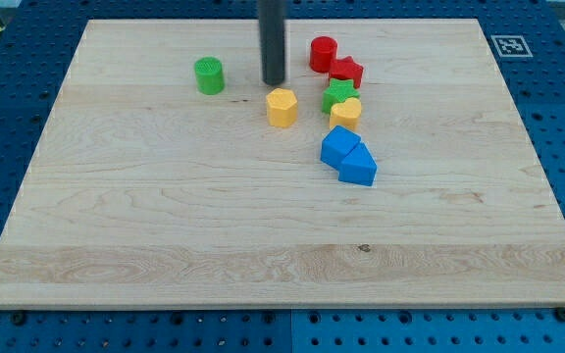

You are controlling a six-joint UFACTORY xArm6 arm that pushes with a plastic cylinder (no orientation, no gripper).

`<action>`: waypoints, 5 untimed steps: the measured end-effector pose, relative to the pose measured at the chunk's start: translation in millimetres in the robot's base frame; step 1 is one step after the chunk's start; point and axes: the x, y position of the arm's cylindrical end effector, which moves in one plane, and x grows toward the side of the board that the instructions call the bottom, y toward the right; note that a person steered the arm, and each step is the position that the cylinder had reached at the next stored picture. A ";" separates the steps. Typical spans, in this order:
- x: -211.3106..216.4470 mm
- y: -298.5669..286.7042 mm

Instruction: Move green circle towards yellow hexagon

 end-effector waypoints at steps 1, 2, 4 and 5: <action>-9.1 0.3; -46.9 -27.0; -89.9 -117.3; -62.7 -162.0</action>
